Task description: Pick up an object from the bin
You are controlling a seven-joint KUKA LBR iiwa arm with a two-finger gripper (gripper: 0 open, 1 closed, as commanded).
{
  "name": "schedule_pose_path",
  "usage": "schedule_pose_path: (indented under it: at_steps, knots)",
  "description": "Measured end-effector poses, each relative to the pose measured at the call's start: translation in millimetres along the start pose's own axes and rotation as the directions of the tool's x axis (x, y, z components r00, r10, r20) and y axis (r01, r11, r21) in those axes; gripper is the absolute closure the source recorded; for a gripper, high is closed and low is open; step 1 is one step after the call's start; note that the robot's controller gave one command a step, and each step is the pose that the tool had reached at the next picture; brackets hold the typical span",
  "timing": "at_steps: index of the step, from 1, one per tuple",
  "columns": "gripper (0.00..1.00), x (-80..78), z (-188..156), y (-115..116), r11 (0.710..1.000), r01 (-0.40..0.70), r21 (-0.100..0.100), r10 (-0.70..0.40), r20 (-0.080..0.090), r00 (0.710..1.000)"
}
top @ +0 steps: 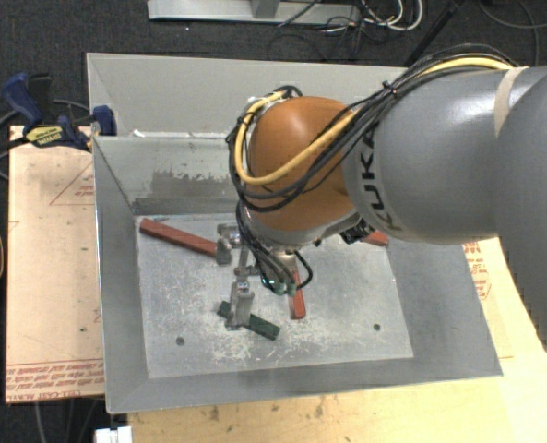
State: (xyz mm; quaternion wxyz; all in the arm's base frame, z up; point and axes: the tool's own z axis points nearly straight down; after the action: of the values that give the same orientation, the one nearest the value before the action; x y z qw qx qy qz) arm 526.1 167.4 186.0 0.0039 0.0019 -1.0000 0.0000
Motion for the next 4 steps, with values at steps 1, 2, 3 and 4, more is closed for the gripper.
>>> schedule_pose_path:
  at_steps: [1, 2, 3, 4]
  knots:
    - [0.00, -1.2, 120.6, -59.3, 0.999, -0.041, 0.002, 0.041, 0.001, 0.999]
    - [0.00, 20.3, 86.2, -51.8, 0.954, -0.300, -0.003, 0.300, 0.007, 0.954]
    - [0.00, 25.3, 71.4, -50.5, 0.902, -0.432, -0.005, 0.432, 0.008, 0.902]
    - [0.00, 26.5, 117.7, -51.3, 0.796, -0.605, -0.003, 0.605, 0.003, 0.796]
